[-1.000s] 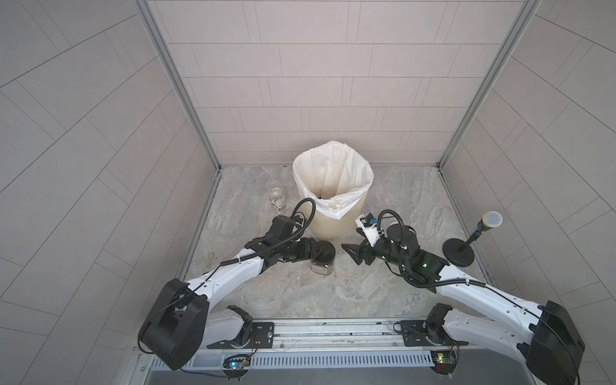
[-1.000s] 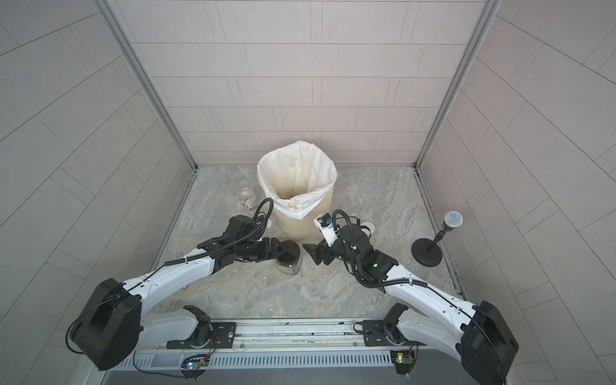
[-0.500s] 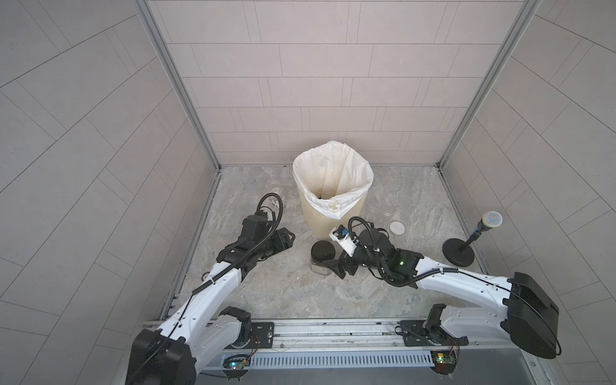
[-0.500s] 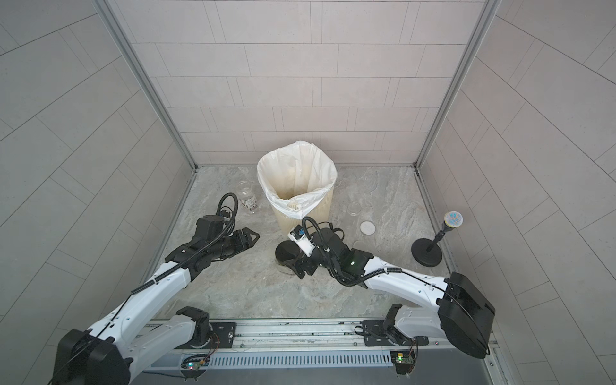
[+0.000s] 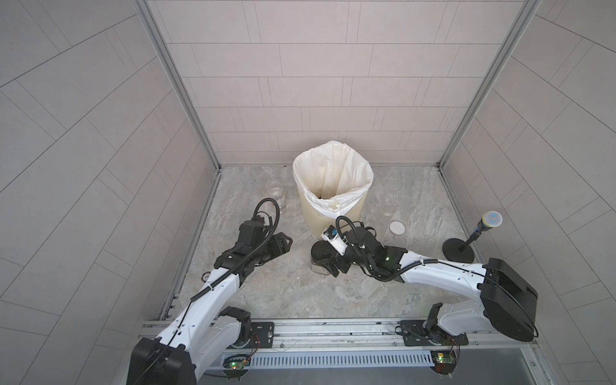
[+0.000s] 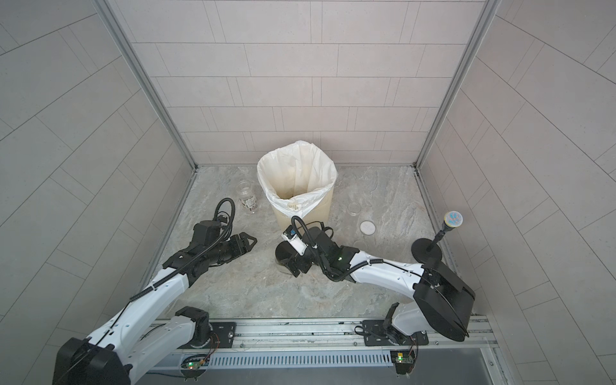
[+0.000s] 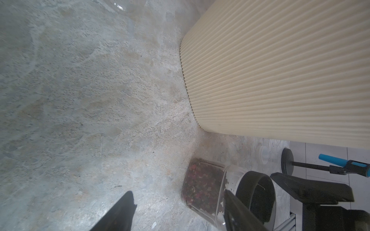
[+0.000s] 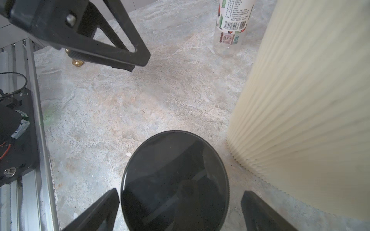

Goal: Empty the moldy dried flower tea in the jars
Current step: Pick up the jar from the center of the board.

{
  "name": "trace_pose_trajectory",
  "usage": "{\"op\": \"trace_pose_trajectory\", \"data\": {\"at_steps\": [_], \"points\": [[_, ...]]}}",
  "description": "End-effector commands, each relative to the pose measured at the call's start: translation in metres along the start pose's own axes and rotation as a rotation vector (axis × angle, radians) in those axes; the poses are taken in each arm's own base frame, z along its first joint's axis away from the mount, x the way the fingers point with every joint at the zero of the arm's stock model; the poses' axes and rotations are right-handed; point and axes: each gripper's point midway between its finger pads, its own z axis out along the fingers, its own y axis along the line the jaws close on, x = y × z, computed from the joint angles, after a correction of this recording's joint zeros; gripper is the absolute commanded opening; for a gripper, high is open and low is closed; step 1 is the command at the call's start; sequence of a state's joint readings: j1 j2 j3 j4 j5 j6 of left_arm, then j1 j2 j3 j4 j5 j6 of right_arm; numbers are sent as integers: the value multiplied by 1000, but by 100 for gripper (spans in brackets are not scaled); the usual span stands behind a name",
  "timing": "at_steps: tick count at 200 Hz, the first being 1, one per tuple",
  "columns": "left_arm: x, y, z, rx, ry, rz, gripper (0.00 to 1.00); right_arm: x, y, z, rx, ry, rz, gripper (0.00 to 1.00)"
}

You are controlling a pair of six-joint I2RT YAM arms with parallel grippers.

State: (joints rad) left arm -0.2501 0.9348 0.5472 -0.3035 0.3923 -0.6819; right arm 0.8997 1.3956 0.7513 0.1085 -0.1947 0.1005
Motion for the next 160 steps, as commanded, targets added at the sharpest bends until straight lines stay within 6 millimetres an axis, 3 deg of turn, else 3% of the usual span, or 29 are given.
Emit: {"op": "trace_pose_trajectory", "data": {"at_steps": [1,109,160], "points": [[2,1,0,13,0,1,74,-1,1,6,8,-4,-14,100],[2,0,0,28,5,3,74,5,0,23,13,10,14,100],[3,-1,0,34,5,10,74,-4,5,21,-20,-47,17,90]]}}
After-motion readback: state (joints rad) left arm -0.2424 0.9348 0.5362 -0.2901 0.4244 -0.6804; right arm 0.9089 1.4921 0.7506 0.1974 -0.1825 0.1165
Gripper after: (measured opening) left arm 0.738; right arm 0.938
